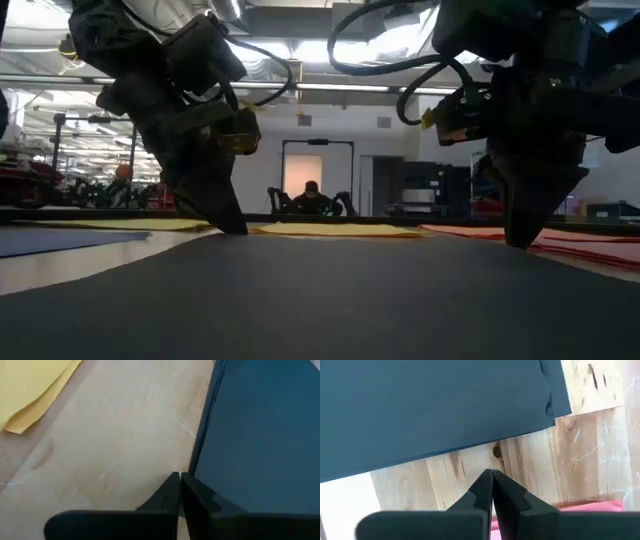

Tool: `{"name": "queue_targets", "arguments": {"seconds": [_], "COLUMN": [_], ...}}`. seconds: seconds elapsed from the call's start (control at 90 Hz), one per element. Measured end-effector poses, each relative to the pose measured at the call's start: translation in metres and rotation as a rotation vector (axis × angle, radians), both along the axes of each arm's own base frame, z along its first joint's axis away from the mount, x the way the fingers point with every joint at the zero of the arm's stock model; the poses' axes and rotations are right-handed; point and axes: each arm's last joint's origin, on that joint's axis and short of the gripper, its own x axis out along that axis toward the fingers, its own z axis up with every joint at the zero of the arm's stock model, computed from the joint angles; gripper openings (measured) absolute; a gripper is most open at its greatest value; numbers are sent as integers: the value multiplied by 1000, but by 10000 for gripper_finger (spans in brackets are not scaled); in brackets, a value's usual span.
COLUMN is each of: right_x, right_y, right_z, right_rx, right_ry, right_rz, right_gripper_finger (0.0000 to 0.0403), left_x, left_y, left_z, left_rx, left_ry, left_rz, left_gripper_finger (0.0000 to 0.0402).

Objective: Organize paper
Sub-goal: Stack the black colored paper on top of the black colored papers

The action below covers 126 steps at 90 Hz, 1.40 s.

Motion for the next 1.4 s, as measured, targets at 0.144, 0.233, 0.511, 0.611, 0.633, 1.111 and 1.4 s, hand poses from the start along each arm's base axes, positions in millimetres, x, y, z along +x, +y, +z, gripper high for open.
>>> {"name": "queue_targets", "arguments": {"seconds": [0.144, 0.233, 0.511, 0.611, 0.633, 1.111, 1.4], "right_x": [1, 3, 21, 26, 27, 28, 28], "right_y": [-2, -8, -34, -41, -41, -39, -38], "right_z": [0, 0, 3, -2, -3, -10, -10], "right_rx": [-67, -121, -167, -162, -155, -29, 10], "right_ry": [-22, -47, -178, -184, -180, -136, -126], "right_rz": [-17, -50, -125, -123, -121, -58, -46], "right_gripper_finger": [0, 0, 0, 0, 0, 0, 0], "left_x": [0, 0, 0, 0, 0, 0, 0], "left_y": [2, 5, 7, 7, 7, 7, 6], "left_z": [0, 0, 0, 0, 0, 0, 1], "left_rx": [6, 7, 8, 15, 16, 19, 4], "left_ry": [-1, -2, -2, -3, -3, -5, -4], "left_rz": [1, 9, 15, 9, 9, -18, -25], "left_gripper_finger": [0, 0, 0, 0, 0, 0, 0]}}
